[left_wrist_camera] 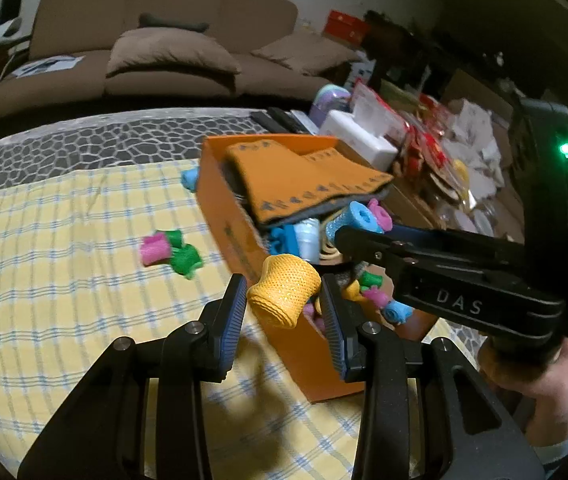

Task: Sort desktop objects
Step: 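Carry the yellow roller in the left tool while the right tool carries blue and pink rollers into the box, then withdraw the left tool and grasp the pink roller beside the green rollers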

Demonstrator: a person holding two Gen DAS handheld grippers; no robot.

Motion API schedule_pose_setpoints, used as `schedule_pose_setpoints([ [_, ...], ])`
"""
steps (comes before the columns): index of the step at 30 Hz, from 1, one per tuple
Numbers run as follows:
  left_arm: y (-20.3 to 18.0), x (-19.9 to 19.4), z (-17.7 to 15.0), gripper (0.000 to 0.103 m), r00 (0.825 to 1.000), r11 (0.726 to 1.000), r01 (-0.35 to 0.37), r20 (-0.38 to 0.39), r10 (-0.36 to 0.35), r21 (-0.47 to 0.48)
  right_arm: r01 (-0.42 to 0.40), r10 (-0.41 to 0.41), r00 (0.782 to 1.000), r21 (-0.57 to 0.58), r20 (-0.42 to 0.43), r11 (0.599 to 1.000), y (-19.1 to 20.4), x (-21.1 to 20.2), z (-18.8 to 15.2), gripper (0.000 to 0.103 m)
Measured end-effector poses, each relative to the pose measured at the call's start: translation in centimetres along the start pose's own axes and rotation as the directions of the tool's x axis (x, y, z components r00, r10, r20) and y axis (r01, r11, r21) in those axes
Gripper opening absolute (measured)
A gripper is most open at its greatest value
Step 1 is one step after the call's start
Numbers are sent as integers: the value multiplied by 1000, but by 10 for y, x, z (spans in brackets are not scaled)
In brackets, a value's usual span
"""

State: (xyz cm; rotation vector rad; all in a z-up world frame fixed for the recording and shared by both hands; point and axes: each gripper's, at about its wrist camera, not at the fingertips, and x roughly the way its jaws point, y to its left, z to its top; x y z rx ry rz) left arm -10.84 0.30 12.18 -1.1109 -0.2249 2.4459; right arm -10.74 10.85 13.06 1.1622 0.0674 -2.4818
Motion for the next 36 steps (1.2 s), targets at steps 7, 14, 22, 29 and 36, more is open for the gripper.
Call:
schedule_pose_setpoints([
  [7, -20, 18, -5, 35, 1000, 1000, 6, -23, -6, 27, 17, -16, 999, 33, -35, 999, -36, -3, -12, 44],
  [14, -44, 31, -13, 35, 999, 997, 9, -48, -5, 82, 9, -5, 997, 56, -77, 998, -60, -5, -23, 44],
  [22, -65, 46, -23, 36, 996, 989, -2, -86, 15, 149, -25, 31, 985, 38, -168, 999, -58, 13, -35, 45],
  [29, -62, 46, -21, 41, 997, 990, -3, -81, 14, 140, -49, 70, 980, 114, -188, 992, -70, 19, -38, 49],
  [36, -47, 34, -13, 58, 998, 997, 51, -49, -48, 56, -47, 66, 989, 143, -132, 989, -76, 5, -31, 53],
])
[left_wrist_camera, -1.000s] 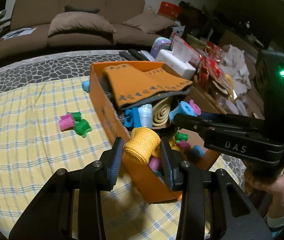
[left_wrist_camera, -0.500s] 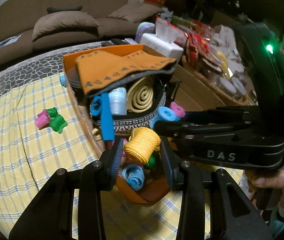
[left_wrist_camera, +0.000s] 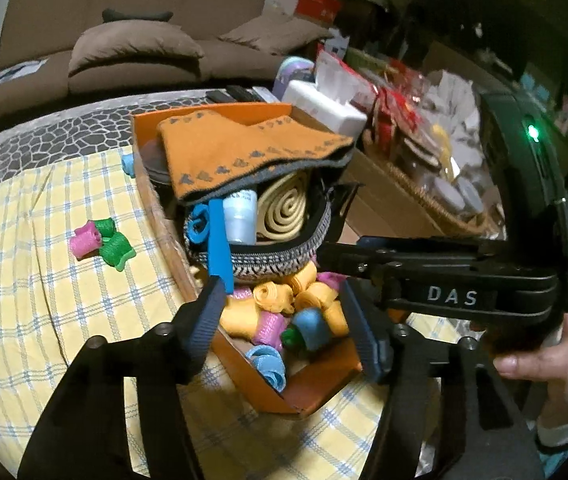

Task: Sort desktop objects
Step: 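Withdraw the left tool and grasp the pink roller beside the green rollers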

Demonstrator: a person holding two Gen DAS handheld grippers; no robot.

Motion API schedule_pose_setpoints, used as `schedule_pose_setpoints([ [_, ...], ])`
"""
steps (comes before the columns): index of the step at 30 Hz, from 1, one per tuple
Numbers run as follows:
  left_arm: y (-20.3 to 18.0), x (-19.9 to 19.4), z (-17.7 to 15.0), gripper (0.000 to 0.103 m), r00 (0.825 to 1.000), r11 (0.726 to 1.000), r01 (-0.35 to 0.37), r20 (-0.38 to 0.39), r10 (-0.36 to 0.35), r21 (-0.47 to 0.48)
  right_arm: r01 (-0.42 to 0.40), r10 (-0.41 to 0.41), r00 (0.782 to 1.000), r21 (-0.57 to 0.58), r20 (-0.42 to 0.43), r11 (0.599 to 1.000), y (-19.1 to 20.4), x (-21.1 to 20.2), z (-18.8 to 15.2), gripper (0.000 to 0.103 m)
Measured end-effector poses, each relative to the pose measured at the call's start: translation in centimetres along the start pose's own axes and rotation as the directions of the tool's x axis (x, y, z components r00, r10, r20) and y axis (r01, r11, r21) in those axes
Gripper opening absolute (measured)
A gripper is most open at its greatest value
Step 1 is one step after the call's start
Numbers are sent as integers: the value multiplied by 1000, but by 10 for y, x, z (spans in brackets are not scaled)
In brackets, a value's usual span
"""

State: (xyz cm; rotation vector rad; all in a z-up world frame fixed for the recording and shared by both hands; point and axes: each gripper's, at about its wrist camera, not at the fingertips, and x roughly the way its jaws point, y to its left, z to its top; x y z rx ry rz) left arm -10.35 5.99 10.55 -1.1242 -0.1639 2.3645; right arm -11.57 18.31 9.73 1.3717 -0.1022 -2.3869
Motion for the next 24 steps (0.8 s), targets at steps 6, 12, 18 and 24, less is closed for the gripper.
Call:
schedule_pose_setpoints([
  [6, 33, -23, 11, 64, 998, 996, -19, 64, 25, -91, 0, 0, 998, 9, 67, 1000, 6, -12, 6, 58],
  [12, 92, -55, 17, 81, 986, 970, -73, 130, 106, -232, 4, -4, 995, -2, 95, 1000, 15, -14, 14, 68],
  [18, 141, -73, 14, 83, 975, 937, -105, 152, 163, -333, -13, 15, 992, -19, 126, 1000, 30, -17, 18, 72],
  [24, 157, -69, 10, 83, 975, 934, -125, 131, 177, -335, -44, 51, 987, -44, 154, 998, 52, -21, 22, 73],
])
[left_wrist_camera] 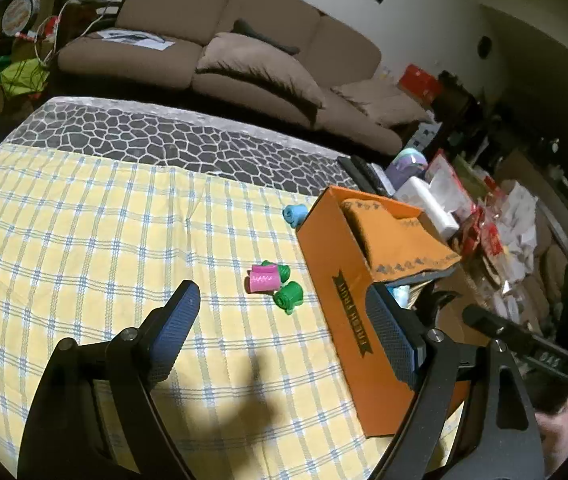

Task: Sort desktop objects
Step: 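Withdraw the left tool and grasp the pink roller beside the green rollers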

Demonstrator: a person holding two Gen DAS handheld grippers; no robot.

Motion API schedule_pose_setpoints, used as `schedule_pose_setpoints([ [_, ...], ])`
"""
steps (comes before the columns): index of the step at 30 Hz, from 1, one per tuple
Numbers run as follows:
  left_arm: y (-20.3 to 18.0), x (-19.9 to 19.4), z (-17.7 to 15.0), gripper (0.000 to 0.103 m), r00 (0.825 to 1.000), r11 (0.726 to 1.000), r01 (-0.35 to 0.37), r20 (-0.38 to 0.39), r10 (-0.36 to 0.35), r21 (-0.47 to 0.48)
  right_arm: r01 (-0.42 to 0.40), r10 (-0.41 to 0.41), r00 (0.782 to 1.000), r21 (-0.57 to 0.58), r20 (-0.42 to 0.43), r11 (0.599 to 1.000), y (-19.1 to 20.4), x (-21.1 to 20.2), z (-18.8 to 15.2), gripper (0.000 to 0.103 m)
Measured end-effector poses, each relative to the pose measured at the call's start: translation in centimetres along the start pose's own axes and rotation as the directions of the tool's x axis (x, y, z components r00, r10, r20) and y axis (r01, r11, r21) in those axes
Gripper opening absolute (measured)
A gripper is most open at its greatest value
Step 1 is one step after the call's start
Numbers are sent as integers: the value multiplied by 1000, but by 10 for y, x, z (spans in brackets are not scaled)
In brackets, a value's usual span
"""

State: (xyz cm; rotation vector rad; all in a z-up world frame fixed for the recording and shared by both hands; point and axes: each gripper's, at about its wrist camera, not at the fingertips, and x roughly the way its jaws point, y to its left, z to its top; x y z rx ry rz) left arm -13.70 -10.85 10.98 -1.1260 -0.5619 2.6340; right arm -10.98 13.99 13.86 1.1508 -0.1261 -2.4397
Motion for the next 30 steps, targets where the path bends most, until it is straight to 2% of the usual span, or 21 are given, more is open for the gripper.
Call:
schedule_pose_setpoints([
  [8, -3, 29, -5, 83, 996, 996, -44, -73, 50, 76, -30, 30, 999, -20, 16, 999, 20, 4, 8, 73],
  [13, -2, 71, -5, 83, 984, 986, -86, -143, 106, 139, -56, 56, 998, -5, 26, 998, 27, 7, 13, 73],
  [21, -8, 123, -1, 80, 977, 978, -76, -181, 112, 195, -59, 59, 998, -9, 26, 998, 30, 11, 17, 73],
  [24, -8, 140, 0, 72, 972, 973, -89, -194, 131, 211, -57, 57, 998, -15, 16, 998, 29, 15, 17, 73],
  [26, -7, 149, -1, 61, 969, 972, -93, -206, 139, 218, -56, 57, 998, -20, 12, 998, 29, 16, 17, 73],
  [28, -7, 154, -3, 57, 968, 971, -95, -207, 142, 221, -58, 58, 998, -23, 10, 998, 30, 16, 17, 73],
  [30, -6, 155, -4, 46, 969, 971, -90, -207, 137, 222, -58, 58, 998, -25, 11, 998, 31, 17, 17, 73],
])
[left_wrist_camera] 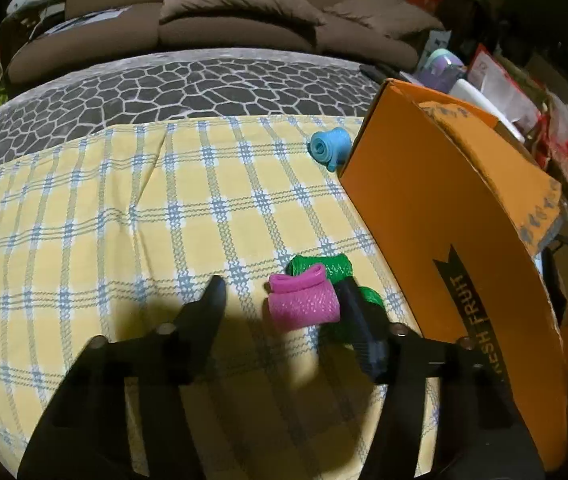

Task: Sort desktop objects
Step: 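Withdraw the left tool and grasp the pink roller beside the green rollers, then grasp a green roller with the right tool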

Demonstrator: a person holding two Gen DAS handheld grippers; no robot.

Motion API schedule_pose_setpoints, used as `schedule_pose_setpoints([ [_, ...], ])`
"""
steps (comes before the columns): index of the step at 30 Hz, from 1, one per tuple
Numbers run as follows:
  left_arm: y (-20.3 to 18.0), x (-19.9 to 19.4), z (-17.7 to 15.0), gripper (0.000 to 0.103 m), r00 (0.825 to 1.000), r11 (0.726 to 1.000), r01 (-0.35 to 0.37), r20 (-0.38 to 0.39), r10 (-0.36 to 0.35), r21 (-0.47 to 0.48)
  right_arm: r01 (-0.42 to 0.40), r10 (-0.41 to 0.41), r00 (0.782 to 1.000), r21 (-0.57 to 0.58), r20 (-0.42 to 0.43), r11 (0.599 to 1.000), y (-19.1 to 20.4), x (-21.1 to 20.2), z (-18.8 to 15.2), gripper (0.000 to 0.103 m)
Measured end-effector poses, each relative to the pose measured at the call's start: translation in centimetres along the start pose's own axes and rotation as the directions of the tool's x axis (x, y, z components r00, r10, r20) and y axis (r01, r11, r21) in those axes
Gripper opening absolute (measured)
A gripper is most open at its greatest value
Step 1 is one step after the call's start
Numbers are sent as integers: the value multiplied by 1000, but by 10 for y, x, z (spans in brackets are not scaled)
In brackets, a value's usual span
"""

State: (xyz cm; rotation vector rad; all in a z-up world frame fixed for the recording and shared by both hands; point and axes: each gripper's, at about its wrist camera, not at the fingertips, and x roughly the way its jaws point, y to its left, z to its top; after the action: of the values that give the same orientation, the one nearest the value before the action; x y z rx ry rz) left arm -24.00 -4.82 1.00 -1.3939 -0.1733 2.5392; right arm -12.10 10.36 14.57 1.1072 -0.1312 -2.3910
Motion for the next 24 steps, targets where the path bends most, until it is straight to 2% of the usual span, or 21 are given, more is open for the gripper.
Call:
schedule_pose_setpoints([
  [1, -1, 0, -1, 36, 1000, 1000, 2, 1, -2, 6, -1, 1, 1000, -1, 1, 1000, 0, 0, 0, 73],
  [2, -1, 0, -1, 30, 1000, 1000, 11, 1, -11, 8, -1, 1, 1000, -1, 1, 1000, 0, 0, 0, 73],
  [7, 6, -12, -6, 30, 1000, 1000, 18, 4, -18, -8, -6, 5, 1000, -12, -2, 1000, 6, 4, 1, 73],
  [13, 28, -54, -17, 30, 999, 997, 19, 38, -16, -70, -34, 34, 999, -23, 0, 999, 20, 12, 6, 71],
  [20, 48, -114, -41, 30, 997, 990, 18, 77, -7, -138, -92, 91, 995, -34, -29, 995, 43, 36, 17, 58],
  [24, 51, -143, -51, 30, 995, 990, -3, 101, 17, -144, -82, 74, 992, -73, -103, 994, 58, 65, 27, 49],
])
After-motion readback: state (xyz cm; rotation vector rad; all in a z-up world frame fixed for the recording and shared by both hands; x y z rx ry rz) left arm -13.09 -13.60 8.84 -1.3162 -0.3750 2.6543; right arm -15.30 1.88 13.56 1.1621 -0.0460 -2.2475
